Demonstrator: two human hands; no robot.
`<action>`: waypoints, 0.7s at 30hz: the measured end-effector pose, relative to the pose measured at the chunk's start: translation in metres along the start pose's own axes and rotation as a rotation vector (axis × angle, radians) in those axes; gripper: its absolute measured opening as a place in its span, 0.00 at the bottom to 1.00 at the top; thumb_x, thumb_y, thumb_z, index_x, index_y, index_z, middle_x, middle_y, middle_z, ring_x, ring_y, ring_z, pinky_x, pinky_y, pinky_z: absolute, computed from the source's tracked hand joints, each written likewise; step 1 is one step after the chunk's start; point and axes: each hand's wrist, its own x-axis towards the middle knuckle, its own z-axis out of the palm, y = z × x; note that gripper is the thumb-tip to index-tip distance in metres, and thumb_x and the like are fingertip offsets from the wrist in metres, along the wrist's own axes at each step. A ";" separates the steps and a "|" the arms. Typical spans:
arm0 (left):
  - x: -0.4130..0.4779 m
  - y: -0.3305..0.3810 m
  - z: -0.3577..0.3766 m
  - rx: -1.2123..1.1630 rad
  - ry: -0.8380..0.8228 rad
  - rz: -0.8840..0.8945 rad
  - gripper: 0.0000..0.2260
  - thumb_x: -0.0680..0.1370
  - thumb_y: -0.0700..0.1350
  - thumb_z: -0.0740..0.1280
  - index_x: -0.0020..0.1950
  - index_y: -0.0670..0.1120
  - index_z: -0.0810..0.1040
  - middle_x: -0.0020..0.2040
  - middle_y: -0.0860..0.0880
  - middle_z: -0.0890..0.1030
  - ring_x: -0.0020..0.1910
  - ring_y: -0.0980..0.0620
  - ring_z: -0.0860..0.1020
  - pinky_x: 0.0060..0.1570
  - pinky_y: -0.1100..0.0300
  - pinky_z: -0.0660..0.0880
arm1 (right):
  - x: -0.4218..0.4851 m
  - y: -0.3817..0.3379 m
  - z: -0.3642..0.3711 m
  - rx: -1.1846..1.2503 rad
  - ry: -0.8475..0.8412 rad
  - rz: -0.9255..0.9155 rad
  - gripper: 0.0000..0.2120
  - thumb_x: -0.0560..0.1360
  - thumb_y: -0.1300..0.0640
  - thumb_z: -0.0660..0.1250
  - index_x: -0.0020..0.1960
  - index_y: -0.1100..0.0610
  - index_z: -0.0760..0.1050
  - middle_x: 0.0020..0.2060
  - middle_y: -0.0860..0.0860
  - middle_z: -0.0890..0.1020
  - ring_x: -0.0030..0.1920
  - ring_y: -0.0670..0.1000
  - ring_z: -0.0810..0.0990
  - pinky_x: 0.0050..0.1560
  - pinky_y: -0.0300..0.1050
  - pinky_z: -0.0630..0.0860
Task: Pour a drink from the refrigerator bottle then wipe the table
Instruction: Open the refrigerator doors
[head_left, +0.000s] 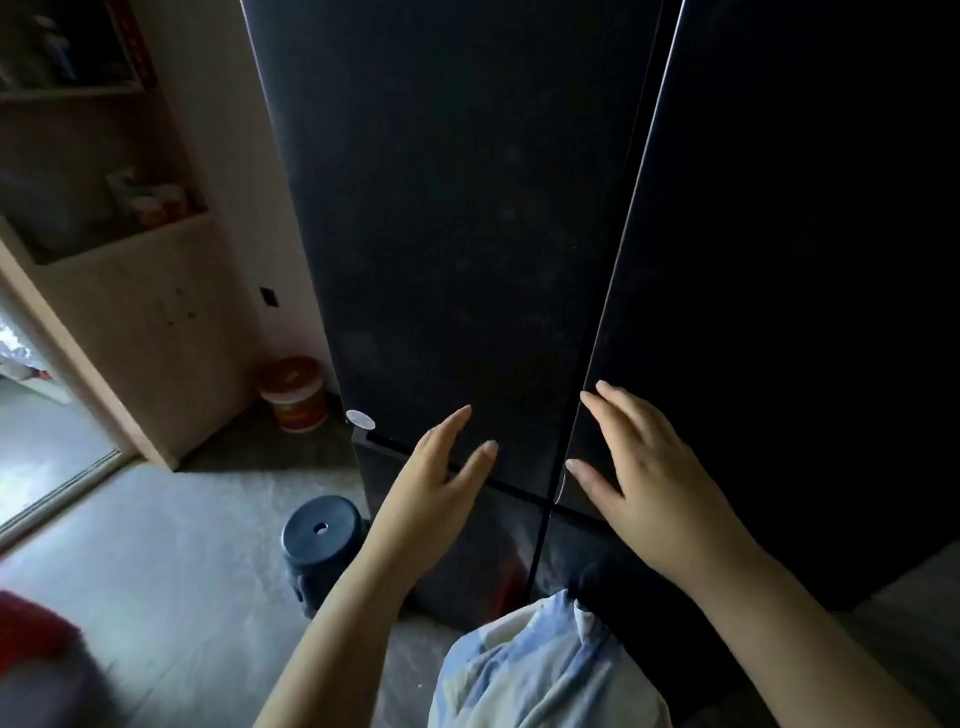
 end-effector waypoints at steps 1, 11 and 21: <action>0.008 -0.004 0.005 -0.181 -0.028 -0.079 0.22 0.77 0.56 0.63 0.71 0.58 0.66 0.69 0.60 0.68 0.65 0.66 0.66 0.60 0.69 0.62 | 0.006 0.003 0.003 -0.022 0.039 -0.028 0.29 0.78 0.46 0.60 0.75 0.56 0.60 0.75 0.51 0.61 0.75 0.49 0.57 0.72 0.39 0.55; 0.095 -0.103 0.042 -1.284 -0.198 -0.867 0.26 0.82 0.56 0.50 0.74 0.43 0.62 0.72 0.41 0.67 0.71 0.47 0.66 0.65 0.52 0.62 | 0.083 0.023 0.040 -0.547 0.015 -0.137 0.31 0.77 0.49 0.63 0.75 0.60 0.58 0.76 0.59 0.56 0.76 0.59 0.54 0.72 0.57 0.61; 0.129 -0.159 0.080 -1.514 -0.176 -1.208 0.29 0.80 0.58 0.53 0.77 0.43 0.55 0.75 0.41 0.61 0.72 0.39 0.62 0.69 0.44 0.58 | 0.103 0.032 0.073 -0.784 0.020 0.021 0.35 0.76 0.54 0.60 0.78 0.56 0.47 0.77 0.59 0.47 0.77 0.59 0.45 0.75 0.58 0.53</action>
